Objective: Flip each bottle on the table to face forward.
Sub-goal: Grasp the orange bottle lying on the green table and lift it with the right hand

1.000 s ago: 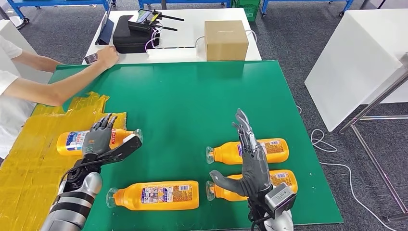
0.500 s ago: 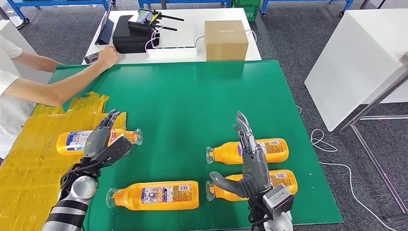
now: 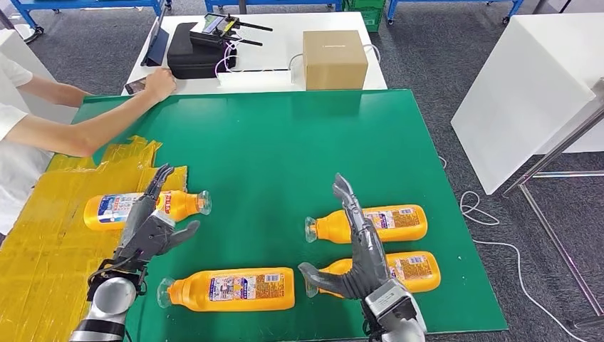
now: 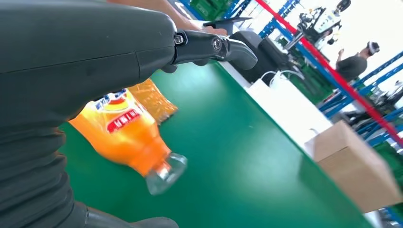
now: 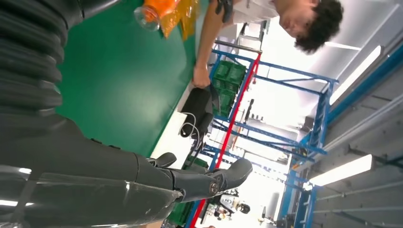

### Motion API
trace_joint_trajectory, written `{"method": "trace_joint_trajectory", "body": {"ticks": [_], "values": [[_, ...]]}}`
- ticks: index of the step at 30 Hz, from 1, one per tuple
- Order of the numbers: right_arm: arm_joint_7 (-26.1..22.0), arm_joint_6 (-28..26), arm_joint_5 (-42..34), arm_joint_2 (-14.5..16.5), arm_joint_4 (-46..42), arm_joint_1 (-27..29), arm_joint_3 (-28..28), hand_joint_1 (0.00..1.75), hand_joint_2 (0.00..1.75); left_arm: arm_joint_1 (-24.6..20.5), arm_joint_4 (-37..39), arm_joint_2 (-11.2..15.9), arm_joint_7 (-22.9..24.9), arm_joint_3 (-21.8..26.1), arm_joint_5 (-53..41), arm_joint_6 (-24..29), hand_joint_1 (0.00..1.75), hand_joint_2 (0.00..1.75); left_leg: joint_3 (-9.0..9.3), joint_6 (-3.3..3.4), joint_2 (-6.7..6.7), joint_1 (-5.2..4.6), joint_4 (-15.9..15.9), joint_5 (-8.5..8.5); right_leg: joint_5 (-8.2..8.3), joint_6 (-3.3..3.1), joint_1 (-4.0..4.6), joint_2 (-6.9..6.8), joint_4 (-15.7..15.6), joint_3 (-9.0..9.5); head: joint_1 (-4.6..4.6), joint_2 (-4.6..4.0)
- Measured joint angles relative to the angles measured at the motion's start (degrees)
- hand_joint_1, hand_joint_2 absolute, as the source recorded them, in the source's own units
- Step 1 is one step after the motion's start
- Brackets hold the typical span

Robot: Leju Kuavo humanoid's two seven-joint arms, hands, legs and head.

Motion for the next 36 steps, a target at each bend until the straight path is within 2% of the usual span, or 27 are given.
{"method": "trace_joint_trajectory", "body": {"ticks": [14, 28, 32, 36], "values": [[1.01, -3.01, 7.69, -0.51, 1.77, -0.33, 4.97, 0.00, 1.75, 3.35, -5.99, -4.54, -3.27, 1.10, 9.87, 0.15, 0.00, 1.75, -0.08, 0.00, -0.02, 0.00, 0.00, 0.00, 0.00, 0.00, 0.00, -0.01, -0.01, 0.00, -0.01, 0.00], [3.88, -11.15, 20.86, -1.27, 4.55, -1.61, 11.60, 0.00, 1.75, 7.38, -14.58, -6.75, -5.42, 1.06, 21.20, -1.13, 0.00, 1.75, -0.08, 0.00, -0.01, 0.00, -0.01, -0.01, -0.01, -0.01, 0.00, -0.01, -0.01, -0.01, -0.01, 0.00], [6.23, -16.72, 28.94, -1.30, 6.08, -2.38, 13.39, 0.00, 1.75, 8.20, -17.20, -7.56, -6.51, 1.02, 20.24, 1.67, 0.00, 1.75, -0.08, 0.00, -0.01, 0.00, -0.01, -0.01, -0.01, -0.01, 0.00, -0.01, -0.01, -0.01, -0.01, 0.00], [7.01, -18.22, 31.13, -1.29, 7.47, -3.06, 14.66, 0.00, 1.75, 8.54, -18.71, -8.18, -6.71, 0.97, 19.47, 2.77, 0.00, 1.75, -0.08, 0.00, -0.02, 0.01, -0.01, 0.00, -0.01, -0.01, 0.01, -0.01, -0.01, -0.01, -0.01, 0.00]]}}
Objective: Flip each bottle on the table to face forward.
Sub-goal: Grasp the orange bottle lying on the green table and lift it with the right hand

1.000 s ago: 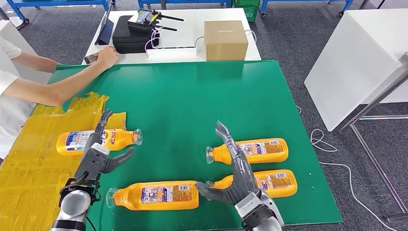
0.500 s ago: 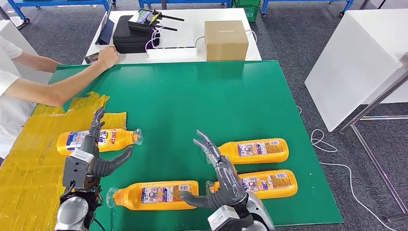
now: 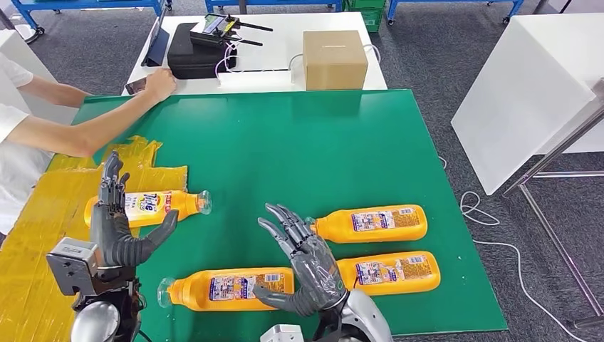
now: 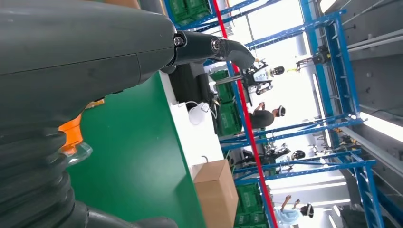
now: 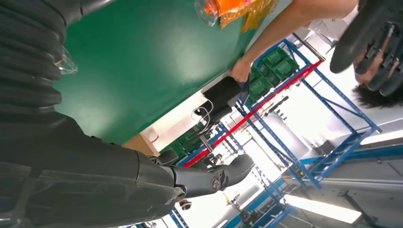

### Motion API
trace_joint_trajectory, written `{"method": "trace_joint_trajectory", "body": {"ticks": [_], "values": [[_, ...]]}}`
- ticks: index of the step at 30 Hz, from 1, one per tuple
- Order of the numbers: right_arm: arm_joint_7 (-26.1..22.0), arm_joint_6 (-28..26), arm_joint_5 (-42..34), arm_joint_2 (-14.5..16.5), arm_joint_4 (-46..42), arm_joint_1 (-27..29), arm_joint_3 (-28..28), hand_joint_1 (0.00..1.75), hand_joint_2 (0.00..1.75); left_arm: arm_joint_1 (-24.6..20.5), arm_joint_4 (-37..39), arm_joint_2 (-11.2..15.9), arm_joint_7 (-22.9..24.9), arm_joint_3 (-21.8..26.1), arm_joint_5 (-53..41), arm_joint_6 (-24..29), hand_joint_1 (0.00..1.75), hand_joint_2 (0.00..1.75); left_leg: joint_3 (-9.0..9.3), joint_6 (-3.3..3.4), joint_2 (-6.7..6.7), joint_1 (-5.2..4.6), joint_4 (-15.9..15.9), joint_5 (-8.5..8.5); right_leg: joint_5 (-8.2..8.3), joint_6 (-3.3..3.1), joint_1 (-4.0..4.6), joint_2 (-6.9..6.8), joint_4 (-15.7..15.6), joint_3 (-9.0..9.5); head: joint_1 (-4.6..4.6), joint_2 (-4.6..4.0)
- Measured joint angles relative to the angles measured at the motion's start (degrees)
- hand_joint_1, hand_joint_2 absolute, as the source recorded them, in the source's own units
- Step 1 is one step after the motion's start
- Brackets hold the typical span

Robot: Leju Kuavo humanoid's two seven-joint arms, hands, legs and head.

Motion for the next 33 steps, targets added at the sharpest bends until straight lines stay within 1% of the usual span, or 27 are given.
{"method": "trace_joint_trajectory", "body": {"ticks": [6, 8, 12, 17, 20, 22, 26, 33], "values": [[0.24, -0.33, 0.38, -0.02, 1.10, -0.42, 0.75, 0.00, 1.75, 0.27, -0.66, -0.39, -0.03, -0.02, -0.12, 0.20, 0.00, 1.75, 0.00, 0.00, 0.01, 0.00, 0.00, 0.00, 0.00, 0.00, 0.00, 0.00, 0.00, 0.00, -0.01, 0.00], [1.14, -0.91, 1.49, -0.02, 1.61, -0.68, 0.96, 0.00, 1.75, 0.34, -0.86, -0.46, -0.11, -0.09, -0.03, 0.50, 0.00, 1.75, 0.00, 0.00, 0.01, 0.00, 0.00, 0.00, 0.00, 0.00, 0.00, 0.00, 0.00, 0.00, -0.01, 0.00], [4.55, -3.06, 5.98, 0.03, 4.30, -1.85, 1.62, 0.00, 1.75, 0.52, -2.01, -0.56, -0.50, -0.84, 0.10, 1.74, 0.00, 1.75, 0.00, 0.00, 0.01, 0.00, 0.00, 0.00, 0.00, 0.00, 0.00, 0.00, 0.00, 0.00, 0.00, 0.00], [10.15, -5.05, 13.42, 0.88, 11.80, -4.95, 3.44, 0.00, 1.75, 0.35, -2.96, -0.57, -0.48, -2.35, 1.23, 1.81, 0.00, 1.75, 0.02, 0.00, 0.02, 0.00, 0.00, 0.00, 0.00, 0.00, 0.00, 0.00, 0.00, 0.00, 0.00, 0.00], [11.62, -4.86, 15.00, 1.82, 16.88, -6.95, 4.51, 0.00, 1.75, -0.17, -2.96, -0.57, -0.42, -2.98, 1.56, 1.55, 0.00, 1.75, 0.03, 0.00, 0.01, 0.00, 0.00, 0.00, 0.00, 0.00, 0.01, 0.00, 0.00, 0.00, -0.01, 0.00], [11.52, -4.01, 14.63, 2.25, 19.70, -8.20, 5.24, 0.00, 1.75, -0.62, -2.91, -0.57, -0.41, -3.26, 1.68, 1.55, 0.00, 1.75, 0.03, 0.00, 0.01, 0.01, 0.00, 0.01, 0.00, 0.00, 0.01, 0.00, 0.01, 0.00, -0.01, 0.00], [10.42, -1.45, 11.56, 2.69, 24.80, -10.65, 6.77, 0.00, 1.75, -1.67, -2.42, -0.56, -0.27, -3.68, 2.31, 1.51, 0.00, 1.75, 0.09, -0.01, 0.02, 0.01, 0.00, 0.01, 0.00, 0.00, 0.01, 0.00, 0.01, 0.00, 0.01, 0.00], [8.88, 1.47, 7.03, 3.23, 30.01, -12.91, 9.12, 0.00, 1.75, -2.88, -1.16, -0.55, -0.04, -4.55, 3.05, 1.50, 0.00, 1.75, 0.08, 0.00, 0.02, 0.00, 0.00, 0.01, 0.00, 0.00, 0.00, 0.00, 0.01, 0.00, -0.01, 0.00]]}}
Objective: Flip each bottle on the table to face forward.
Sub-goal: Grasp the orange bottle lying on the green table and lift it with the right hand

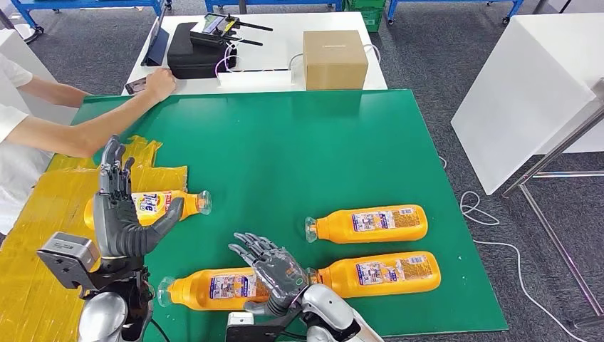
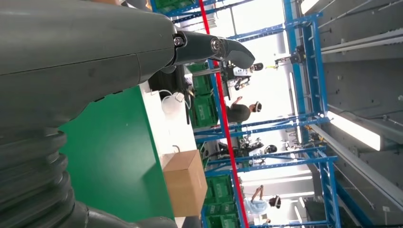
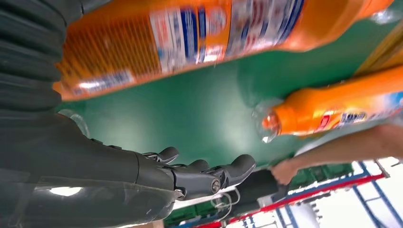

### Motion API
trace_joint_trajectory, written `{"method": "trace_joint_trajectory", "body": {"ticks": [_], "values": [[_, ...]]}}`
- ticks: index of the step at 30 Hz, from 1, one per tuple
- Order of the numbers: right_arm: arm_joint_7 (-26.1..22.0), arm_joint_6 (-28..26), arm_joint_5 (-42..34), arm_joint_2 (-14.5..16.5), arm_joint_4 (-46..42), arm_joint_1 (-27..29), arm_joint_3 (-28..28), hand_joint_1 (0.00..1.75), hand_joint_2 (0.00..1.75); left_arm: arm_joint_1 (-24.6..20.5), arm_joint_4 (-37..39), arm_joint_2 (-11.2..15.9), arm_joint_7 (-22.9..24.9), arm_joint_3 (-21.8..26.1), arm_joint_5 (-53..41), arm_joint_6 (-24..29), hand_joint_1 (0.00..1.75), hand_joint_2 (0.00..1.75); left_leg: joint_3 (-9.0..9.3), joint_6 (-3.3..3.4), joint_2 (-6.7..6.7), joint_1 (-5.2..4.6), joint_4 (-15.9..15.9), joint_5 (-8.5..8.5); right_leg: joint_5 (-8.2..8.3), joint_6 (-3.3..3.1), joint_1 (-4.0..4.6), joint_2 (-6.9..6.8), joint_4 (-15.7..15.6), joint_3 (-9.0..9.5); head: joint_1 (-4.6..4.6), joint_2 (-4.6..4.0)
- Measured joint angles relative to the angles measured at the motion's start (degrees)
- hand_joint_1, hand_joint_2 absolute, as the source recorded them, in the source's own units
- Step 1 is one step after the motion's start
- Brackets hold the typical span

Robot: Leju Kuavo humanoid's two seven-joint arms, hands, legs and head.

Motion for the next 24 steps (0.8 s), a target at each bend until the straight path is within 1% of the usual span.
{"method": "trace_joint_trajectory", "body": {"ticks": [8, 15, 18, 22, 24], "values": [[-2.78, 2.68, -4.68, 0.01, 1.38, -0.83, 2.10, 0.00, 1.75, -0.66, 1.07, 0.00, -0.03, -0.25, -0.01, 0.55, 0.00, 1.75, 0.01, 0.00, 0.00, 0.00, 0.00, 0.00, 0.00, 0.00, 0.00, 0.00, 0.00, -0.01, 0.00, 0.00], [-2.58, 3.04, -5.15, -0.02, 1.48, -1.13, 2.91, 0.00, 1.75, -0.74, 1.49, 0.00, -0.07, -0.26, -0.04, 0.49, 0.00, 1.75, 0.01, 0.00, 0.01, 0.00, 0.00, 0.00, 0.00, 0.00, 0.01, 0.00, 0.00, -0.01, 0.00, 0.00], [0.51, 2.91, -2.90, 0.01, 2.20, -1.68, 3.36, 0.00, 1.75, -0.74, 1.52, 0.00, -0.02, -0.24, -0.09, 0.40, 0.00, 1.75, 0.00, 0.00, 0.01, 0.00, 0.00, 0.00, 0.00, 0.00, 0.00, 0.00, 0.00, 0.00, 0.01, 0.00], [8.34, 2.88, 1.26, 1.01, 4.79, -3.51, 3.99, 0.00, 1.75, -0.69, 1.52, -0.01, 0.16, -0.21, -0.28, 0.15, 0.00, 1.75, 0.03, 0.00, 0.01, 0.00, 0.00, 0.00, 0.00, 0.00, 0.00, 0.01, 0.00, 0.01, 0.00, 0.00], [10.62, 2.88, 2.37, 1.71, 6.05, -4.29, 4.32, 0.00, 1.75, -0.66, 1.52, -0.02, 0.21, -0.21, -0.32, 0.04, 0.00, 1.75, 0.05, 0.00, 0.01, 0.00, 0.00, 0.00, 0.00, 0.00, 0.00, 0.00, 0.00, 0.02, 0.00, 0.00]]}}
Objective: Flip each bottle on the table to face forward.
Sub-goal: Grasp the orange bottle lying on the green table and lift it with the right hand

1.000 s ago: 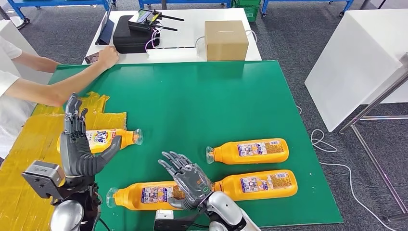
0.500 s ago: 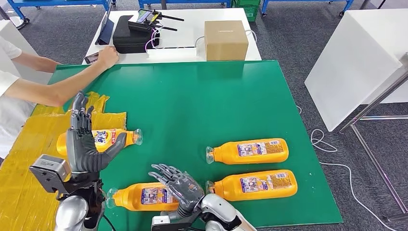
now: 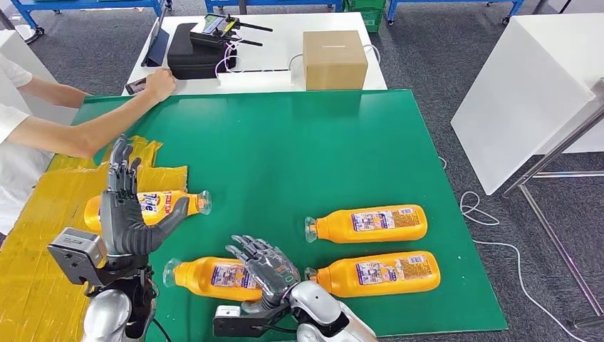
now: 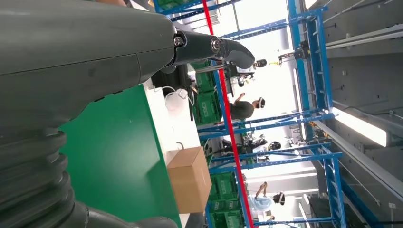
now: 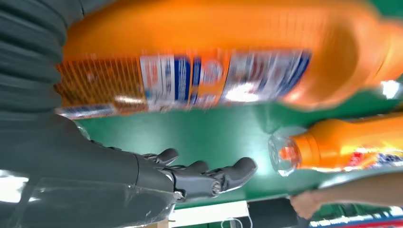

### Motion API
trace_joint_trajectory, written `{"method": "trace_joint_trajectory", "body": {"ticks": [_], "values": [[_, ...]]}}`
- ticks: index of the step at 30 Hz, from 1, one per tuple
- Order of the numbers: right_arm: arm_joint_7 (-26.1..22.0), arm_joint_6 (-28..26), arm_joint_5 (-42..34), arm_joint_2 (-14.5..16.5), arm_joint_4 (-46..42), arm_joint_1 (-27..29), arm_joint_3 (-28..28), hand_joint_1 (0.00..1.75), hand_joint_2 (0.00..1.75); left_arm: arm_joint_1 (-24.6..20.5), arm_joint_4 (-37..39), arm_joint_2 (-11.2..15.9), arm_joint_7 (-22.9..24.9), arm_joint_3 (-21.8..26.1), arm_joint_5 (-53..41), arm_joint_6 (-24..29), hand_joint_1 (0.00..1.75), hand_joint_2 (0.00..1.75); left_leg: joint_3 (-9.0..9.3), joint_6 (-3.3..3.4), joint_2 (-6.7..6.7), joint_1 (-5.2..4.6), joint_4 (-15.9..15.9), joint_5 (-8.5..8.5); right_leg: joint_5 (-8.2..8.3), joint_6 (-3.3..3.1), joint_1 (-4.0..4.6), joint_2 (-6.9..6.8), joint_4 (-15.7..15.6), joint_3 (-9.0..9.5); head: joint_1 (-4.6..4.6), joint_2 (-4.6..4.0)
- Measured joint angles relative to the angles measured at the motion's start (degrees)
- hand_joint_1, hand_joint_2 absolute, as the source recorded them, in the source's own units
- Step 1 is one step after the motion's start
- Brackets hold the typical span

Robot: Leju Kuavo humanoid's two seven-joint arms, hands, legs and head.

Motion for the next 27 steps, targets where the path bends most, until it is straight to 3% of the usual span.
{"method": "trace_joint_trajectory", "body": {"ticks": [7, 27], "values": [[3.56, 1.74, 2.93, 2.72, 6.13, -3.20, 0.95, 0.00, 1.75, -0.02, 0.39, -0.18, 0.32, 0.03, -0.07, -0.97, 0.00, 1.75, 0.10, 0.00, 0.06, 0.00, 0.00, 0.00, 0.00, 0.00, 0.01, 0.09, 0.00, 0.10, 0.01, 0.00], [4.49, 4.64, 4.13, 5.85, 14.66, -8.11, 2.58, 0.00, 1.75, -0.02, 0.61, -0.70, 0.31, 0.15, 0.02, -1.36, 0.00, 1.75, 0.56, -0.02, 0.07, 0.02, -0.02, 0.00, 0.01, -0.03, 0.11, 0.10, 0.00, 0.54, 0.00, 0.00]]}}
